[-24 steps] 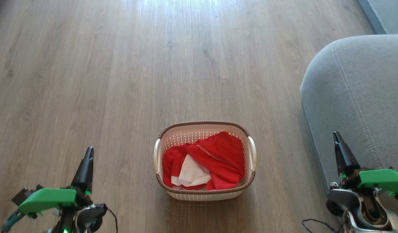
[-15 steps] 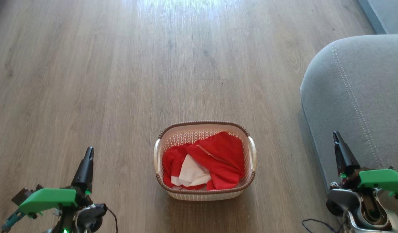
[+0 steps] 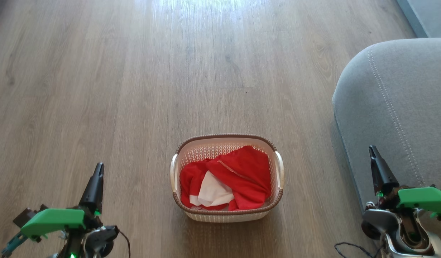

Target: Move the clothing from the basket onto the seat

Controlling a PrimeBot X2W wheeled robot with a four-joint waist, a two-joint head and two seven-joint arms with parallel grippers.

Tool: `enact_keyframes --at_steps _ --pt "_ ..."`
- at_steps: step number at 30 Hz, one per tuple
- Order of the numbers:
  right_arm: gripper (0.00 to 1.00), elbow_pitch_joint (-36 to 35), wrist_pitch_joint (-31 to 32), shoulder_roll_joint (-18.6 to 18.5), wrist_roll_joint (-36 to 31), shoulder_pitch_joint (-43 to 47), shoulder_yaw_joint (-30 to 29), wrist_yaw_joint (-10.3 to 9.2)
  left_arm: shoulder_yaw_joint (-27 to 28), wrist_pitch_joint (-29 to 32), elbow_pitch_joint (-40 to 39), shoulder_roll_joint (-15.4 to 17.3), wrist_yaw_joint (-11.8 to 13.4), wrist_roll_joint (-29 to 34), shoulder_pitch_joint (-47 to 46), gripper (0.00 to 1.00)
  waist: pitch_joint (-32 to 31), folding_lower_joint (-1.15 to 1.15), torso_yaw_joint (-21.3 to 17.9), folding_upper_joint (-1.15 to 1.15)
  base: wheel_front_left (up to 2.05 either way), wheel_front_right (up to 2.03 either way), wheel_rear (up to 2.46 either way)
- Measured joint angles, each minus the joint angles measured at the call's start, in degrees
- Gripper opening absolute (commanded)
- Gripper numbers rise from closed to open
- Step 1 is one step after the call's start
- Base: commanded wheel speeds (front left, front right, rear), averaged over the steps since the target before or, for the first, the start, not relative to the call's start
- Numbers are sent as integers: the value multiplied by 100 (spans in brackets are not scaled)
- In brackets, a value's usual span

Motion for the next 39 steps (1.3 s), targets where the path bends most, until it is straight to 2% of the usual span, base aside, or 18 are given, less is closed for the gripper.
enact_keyframes --at_steps 39 --pt "0 0 0 0 0 0 0 0 0 0 0 0 0 0 0 0 0 0 0 0 0 0 0"
